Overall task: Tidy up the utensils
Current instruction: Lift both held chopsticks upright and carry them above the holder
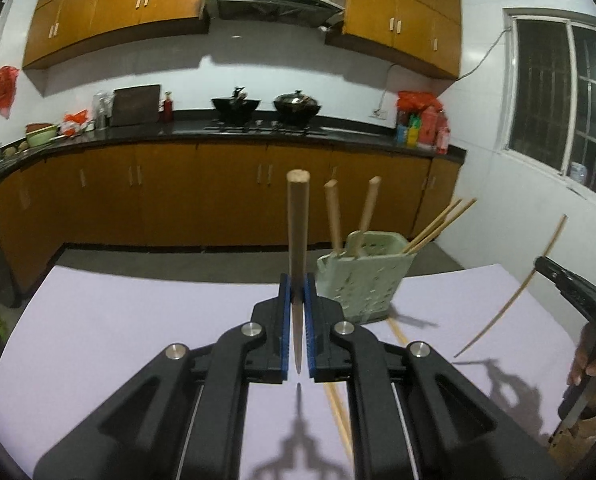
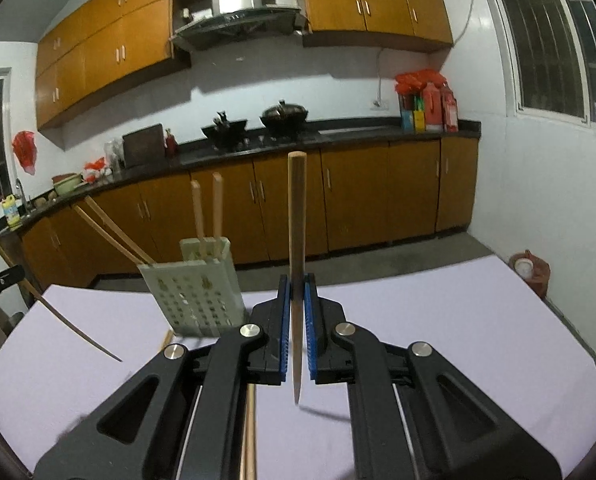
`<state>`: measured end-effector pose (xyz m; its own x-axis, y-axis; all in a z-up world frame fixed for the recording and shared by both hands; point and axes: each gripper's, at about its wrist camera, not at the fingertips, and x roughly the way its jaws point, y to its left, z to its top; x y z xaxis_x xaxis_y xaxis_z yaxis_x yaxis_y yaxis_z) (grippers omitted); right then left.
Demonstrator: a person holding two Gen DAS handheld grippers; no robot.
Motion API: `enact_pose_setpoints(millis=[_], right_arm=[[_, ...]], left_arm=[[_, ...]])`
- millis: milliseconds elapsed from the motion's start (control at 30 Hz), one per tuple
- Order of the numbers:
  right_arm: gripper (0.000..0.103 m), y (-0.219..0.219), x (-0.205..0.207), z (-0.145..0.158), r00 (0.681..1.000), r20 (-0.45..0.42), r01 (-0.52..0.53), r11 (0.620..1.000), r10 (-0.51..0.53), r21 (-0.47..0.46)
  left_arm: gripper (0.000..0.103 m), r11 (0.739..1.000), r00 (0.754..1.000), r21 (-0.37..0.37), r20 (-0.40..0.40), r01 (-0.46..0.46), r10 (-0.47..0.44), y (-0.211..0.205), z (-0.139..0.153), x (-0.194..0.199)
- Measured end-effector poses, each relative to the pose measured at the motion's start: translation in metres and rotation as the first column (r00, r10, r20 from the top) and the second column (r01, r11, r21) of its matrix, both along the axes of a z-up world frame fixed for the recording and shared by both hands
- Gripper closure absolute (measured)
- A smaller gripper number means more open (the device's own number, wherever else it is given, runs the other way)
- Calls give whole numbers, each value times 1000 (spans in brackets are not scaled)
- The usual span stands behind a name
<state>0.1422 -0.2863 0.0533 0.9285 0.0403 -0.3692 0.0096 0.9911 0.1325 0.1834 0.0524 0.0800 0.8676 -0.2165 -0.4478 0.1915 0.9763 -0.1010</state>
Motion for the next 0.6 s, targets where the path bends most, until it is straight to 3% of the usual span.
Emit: enact_pose_setpoints(millis=[200, 400, 600], right_arm=[[95, 15, -6, 45, 989, 133, -79, 996, 72, 51], [95, 44, 4, 90, 947, 301, -140, 988, 116, 60], [95, 67, 43, 92, 935, 335, -136, 990, 119, 27]], left_arm=[[95, 996, 993, -28, 92, 80, -77, -29, 44, 4], [96, 994, 976, -60, 202, 90, -76, -56, 84, 21], [96, 998, 967, -49, 253, 45, -31, -78, 94, 56]])
